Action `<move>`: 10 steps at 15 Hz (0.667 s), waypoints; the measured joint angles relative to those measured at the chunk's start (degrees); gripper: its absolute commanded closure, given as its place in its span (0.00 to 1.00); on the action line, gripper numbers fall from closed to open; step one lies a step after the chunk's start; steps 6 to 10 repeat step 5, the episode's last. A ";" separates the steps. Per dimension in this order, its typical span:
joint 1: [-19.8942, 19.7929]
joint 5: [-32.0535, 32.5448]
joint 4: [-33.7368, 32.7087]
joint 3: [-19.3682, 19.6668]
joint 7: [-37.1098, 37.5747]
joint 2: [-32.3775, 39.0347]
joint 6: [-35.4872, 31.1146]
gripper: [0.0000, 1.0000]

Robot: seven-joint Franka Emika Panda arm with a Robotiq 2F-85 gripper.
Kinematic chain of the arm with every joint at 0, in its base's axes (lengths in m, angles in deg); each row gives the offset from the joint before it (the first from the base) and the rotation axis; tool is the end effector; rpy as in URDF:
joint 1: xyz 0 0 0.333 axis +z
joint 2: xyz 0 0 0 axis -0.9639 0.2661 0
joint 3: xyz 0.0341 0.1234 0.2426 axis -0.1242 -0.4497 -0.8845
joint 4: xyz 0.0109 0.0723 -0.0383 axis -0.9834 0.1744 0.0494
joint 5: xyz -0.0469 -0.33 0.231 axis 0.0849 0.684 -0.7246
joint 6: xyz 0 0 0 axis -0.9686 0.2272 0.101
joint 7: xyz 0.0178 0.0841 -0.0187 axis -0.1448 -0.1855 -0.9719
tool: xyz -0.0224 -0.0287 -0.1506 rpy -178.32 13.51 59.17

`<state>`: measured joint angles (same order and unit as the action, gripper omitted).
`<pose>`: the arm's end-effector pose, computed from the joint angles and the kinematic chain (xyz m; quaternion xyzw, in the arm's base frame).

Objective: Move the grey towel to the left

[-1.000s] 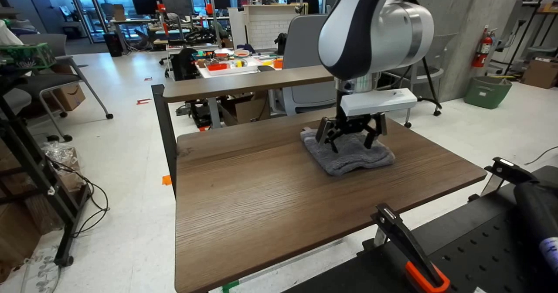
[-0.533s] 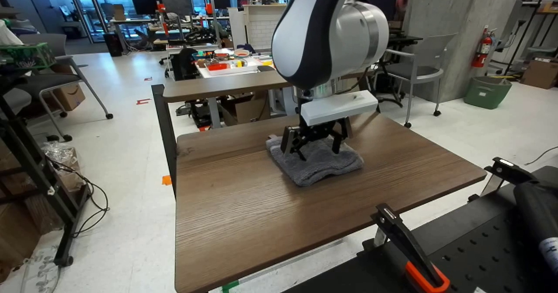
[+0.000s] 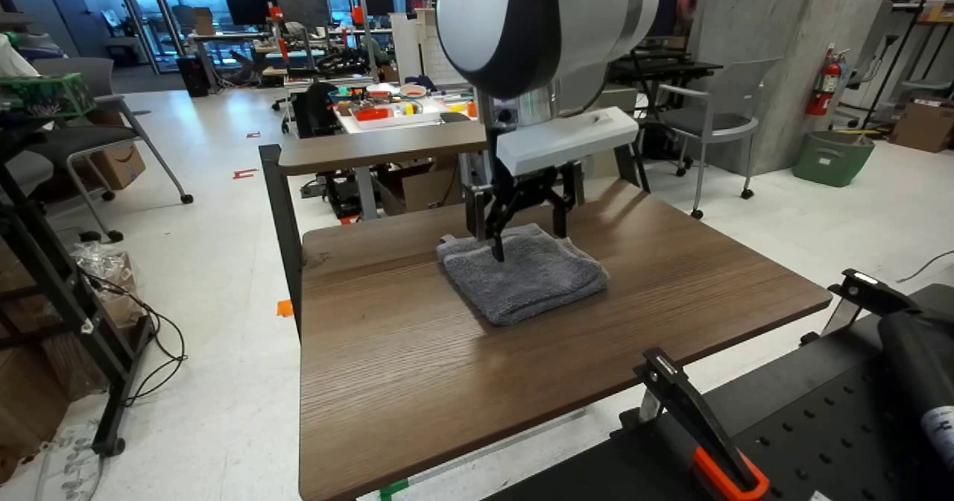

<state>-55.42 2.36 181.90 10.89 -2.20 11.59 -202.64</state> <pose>0.5708 0.1394 0.0314 0.9971 0.0417 -0.0107 0.0623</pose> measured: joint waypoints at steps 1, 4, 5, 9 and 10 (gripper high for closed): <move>0.08 0.68 1.84 -0.17 -0.42 -2.49 0.68 0.00; 0.07 0.99 6.26 -0.28 -1.42 -7.86 1.73 0.00; 0.07 1.00 6.90 -0.28 -1.47 -8.35 1.73 0.00; 0.07 1.00 6.90 -0.28 -1.47 -8.35 1.73 0.00; 0.07 1.00 6.90 -0.28 -1.47 -8.35 1.73 0.00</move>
